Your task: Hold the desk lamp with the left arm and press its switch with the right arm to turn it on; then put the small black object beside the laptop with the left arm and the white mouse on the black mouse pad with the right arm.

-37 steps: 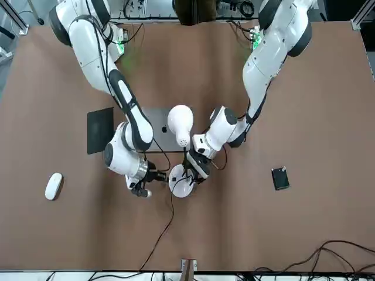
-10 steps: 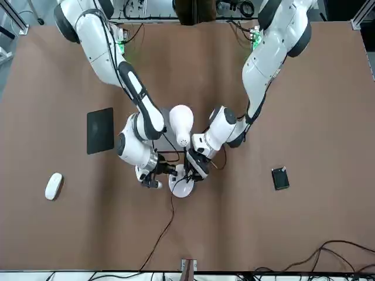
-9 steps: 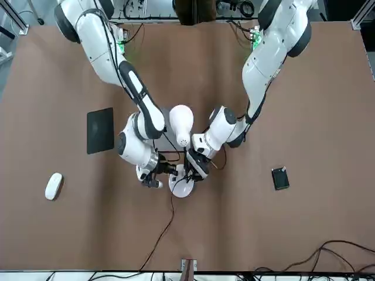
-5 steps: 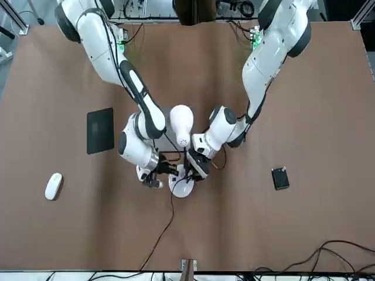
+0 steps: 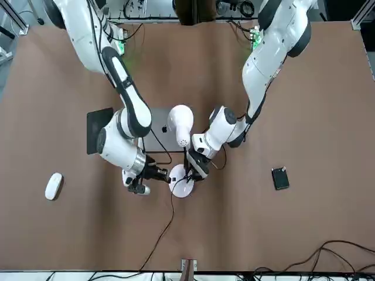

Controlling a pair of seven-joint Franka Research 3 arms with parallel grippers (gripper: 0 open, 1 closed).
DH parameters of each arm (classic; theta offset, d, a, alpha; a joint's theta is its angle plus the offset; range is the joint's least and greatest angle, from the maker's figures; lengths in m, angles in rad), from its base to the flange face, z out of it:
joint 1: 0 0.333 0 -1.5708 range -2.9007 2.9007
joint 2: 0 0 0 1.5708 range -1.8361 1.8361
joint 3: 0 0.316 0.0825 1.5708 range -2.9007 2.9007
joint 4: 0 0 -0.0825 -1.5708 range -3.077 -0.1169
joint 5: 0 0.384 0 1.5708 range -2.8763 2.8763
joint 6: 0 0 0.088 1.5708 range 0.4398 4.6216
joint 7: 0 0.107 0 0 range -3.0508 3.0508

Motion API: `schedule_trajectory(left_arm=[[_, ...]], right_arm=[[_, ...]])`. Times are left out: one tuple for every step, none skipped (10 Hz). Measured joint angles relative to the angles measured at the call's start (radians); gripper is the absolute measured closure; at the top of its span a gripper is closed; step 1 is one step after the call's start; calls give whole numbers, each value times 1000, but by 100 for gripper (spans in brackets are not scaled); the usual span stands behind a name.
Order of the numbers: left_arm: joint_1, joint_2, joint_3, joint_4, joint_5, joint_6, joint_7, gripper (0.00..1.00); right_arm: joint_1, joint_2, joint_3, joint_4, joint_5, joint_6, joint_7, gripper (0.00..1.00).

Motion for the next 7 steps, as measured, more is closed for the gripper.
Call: schedule_trajectory(left_arm=[[0, 0, 0, 0, 0, 0, 0, 78], [0, 0, 0, 0, 0, 0, 0, 78], [0, 0, 0, 0, 0, 0, 0, 78], [0, 0, 0, 0, 0, 0, 0, 78], [0, 0, 0, 0, 0, 0, 0, 78], [0, 0, 0, 0, 0, 0, 0, 78], [0, 0, 0, 0, 0, 0, 0, 78]], right_arm=[[0, 0, -5, -7, 0, 0, 0, 99], [3, 2, -17, -19, 0, 1, -1, 99], [5, 7, -33, -28, 0, 1, -1, 99], [5, 18, -39, -30, 0, 1, -1, 99], [9, 31, -41, -31, 0, 2, -1, 99], [18, 44, -41, -31, 0, 18, -1, 99], [36, 61, -41, -31, 0, 51, -1, 99]])
